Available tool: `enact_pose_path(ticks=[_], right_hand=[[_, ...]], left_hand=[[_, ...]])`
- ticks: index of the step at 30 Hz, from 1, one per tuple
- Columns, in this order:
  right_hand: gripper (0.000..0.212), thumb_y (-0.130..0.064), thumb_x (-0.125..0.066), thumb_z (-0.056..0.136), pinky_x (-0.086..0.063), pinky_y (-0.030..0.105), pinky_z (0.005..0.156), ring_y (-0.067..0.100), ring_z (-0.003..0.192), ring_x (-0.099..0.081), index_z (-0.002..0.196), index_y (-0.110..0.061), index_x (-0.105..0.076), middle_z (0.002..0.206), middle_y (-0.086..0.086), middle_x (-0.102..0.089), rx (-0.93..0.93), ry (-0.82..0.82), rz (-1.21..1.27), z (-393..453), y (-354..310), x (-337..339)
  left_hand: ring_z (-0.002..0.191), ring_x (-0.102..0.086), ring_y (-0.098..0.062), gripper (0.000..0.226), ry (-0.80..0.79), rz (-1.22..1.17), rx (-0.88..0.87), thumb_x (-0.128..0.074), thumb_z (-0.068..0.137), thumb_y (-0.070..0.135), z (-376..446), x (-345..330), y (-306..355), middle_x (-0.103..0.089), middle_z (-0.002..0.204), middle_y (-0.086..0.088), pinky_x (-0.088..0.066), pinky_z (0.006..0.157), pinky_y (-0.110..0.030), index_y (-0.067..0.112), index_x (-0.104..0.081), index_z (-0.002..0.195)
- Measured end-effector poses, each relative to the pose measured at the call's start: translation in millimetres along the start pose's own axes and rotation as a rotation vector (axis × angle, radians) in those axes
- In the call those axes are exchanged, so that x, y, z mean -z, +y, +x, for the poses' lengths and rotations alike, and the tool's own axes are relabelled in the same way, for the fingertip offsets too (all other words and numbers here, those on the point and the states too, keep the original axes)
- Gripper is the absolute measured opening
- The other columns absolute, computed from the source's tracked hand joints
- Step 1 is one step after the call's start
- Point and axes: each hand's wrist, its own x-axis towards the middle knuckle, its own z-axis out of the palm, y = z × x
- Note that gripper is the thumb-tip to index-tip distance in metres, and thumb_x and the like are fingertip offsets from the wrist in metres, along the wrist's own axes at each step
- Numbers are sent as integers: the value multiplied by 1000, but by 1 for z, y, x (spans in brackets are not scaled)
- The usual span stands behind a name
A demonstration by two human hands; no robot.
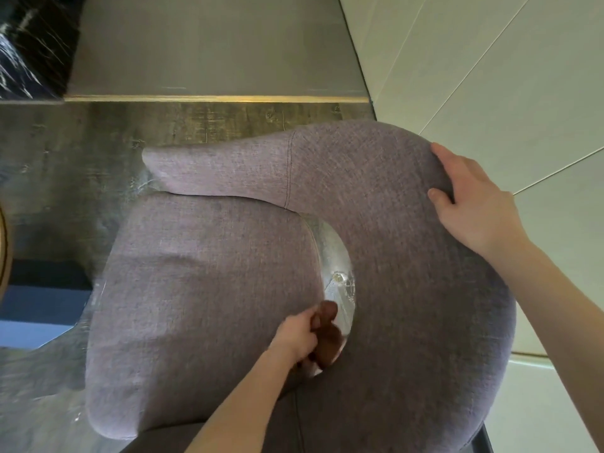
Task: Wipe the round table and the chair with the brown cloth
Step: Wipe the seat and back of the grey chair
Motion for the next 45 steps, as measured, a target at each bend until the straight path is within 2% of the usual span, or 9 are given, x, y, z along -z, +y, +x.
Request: enact_pose_path(ticks=[5,10,16,23,32,35,38,41,45], right_hand=[[58,-20,-41,95,-32,46,102,31,131,-39,147,-29,-17,151,4,-28,-15,5,-9,-3,-4,3],[59,-20,-43,94,-34,46,99,31,130,-39,147,-29,-17,151,4,-30,-13,8,-8,-3,-4,3],[59,-19,-42,94,-35,45,98,33,128,-42,147,-28,-17,150,5,-29,-3,17,-30,-2,-2,-1],[59,-18,-41,94,-34,46,98,33,127,-42,147,-28,-17,149,7,-30,16,25,-45,-2,1,-2],[59,-19,-42,94,-35,46,97,35,124,-45,146,-28,-18,148,8,-31,18,35,-27,-1,0,-2],[59,-18,-43,93,-36,46,96,36,124,-44,146,-28,-18,147,8,-32,20,40,-28,-2,0,-2],[60,-18,-44,93,-36,46,96,34,125,-44,146,-28,-19,147,7,-33,21,45,-19,-1,1,-2],[59,-18,-43,93,-36,47,96,36,124,-44,146,-28,-19,148,8,-33,26,43,-32,0,1,-5],[59,-18,-42,93,-34,48,98,37,124,-45,146,-29,-18,148,8,-31,6,34,-40,1,0,-1]], left_hand=[[97,-62,-32,23,321,-571,7,-48,88,7,-11,20,59,-65,110,-23,-46,74,-29,0,-60,106],[101,-60,-24,26,453,-677,-305,-55,86,3,-26,32,116,-65,108,-21,-39,76,-18,-7,-61,109],[124,-46,-32,60,217,-306,-444,-48,77,-4,-4,-4,89,-51,136,-19,-34,104,-28,5,-40,137],[114,-56,-35,36,-166,314,12,-46,87,16,23,1,57,-57,127,-17,-46,93,-38,7,-53,122],[105,-59,-29,36,589,-776,-110,-50,79,-2,-13,34,114,-66,109,-16,-43,88,-28,5,-59,113],[81,-60,-8,28,575,-969,-344,-54,80,-4,-37,29,130,-64,87,2,-45,76,-15,21,-58,92],[87,-60,-24,29,492,-685,-567,-52,78,-4,-50,0,124,-66,89,-12,-39,71,-11,22,-60,86],[122,-40,-17,49,449,-261,-709,-47,74,-2,-32,-27,88,-57,130,-18,-29,89,-19,2,-58,122],[127,-42,-27,48,183,63,-488,-50,80,-1,3,-15,42,-49,137,-14,-24,104,-19,12,-53,127]])
